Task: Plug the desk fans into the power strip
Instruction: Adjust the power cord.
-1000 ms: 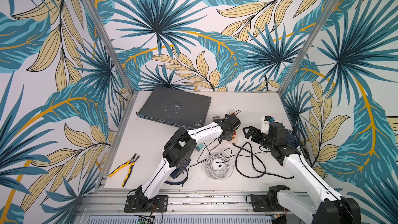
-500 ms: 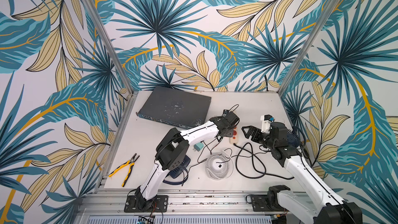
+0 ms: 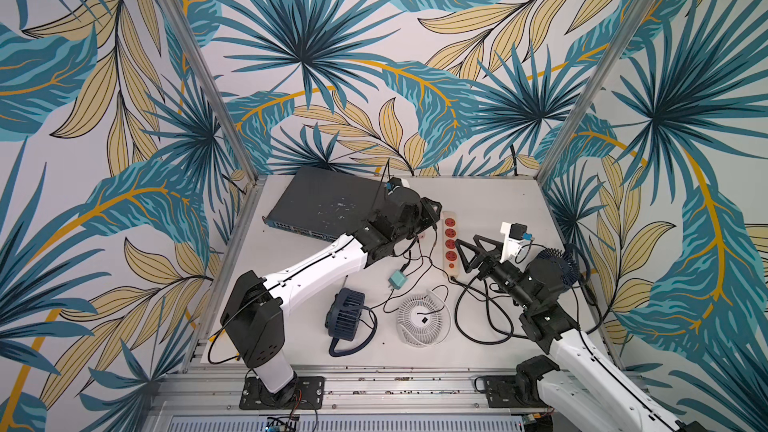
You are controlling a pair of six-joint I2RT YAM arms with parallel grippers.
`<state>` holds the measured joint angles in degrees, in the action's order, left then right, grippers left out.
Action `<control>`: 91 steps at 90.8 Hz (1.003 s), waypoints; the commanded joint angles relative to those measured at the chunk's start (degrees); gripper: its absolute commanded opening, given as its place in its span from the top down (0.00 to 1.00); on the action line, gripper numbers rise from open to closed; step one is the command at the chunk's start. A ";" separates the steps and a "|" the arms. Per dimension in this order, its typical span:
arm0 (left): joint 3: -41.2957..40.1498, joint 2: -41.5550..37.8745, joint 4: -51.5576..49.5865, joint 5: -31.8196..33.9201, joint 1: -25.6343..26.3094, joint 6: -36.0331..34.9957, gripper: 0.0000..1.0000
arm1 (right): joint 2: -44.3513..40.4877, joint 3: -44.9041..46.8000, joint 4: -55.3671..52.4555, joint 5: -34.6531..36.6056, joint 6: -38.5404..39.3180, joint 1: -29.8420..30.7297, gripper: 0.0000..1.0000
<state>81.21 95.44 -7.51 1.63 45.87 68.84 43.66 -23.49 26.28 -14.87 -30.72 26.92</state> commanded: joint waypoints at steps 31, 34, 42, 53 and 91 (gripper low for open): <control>-6.86 -6.81 7.18 0.18 0.30 9.83 0.56 | 6.18 1.08 10.82 6.21 4.83 6.16 0.13; -7.39 -7.32 6.82 0.83 0.29 9.67 0.56 | 7.18 1.38 10.13 5.99 5.18 6.30 0.14; -8.99 -8.69 6.60 1.86 0.32 9.66 0.55 | 9.34 3.10 9.77 4.86 5.49 6.79 0.18; -9.71 -10.01 5.75 2.64 0.23 8.87 0.55 | 12.79 4.38 7.33 1.13 6.11 7.32 0.20; -10.73 -12.42 4.44 4.08 0.21 7.97 0.55 | 21.71 3.93 3.23 -7.73 10.29 7.91 0.35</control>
<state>70.74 85.21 -2.96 4.40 46.06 77.89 63.77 -19.40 31.35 -18.46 -22.70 34.61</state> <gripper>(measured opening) 0.471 0.670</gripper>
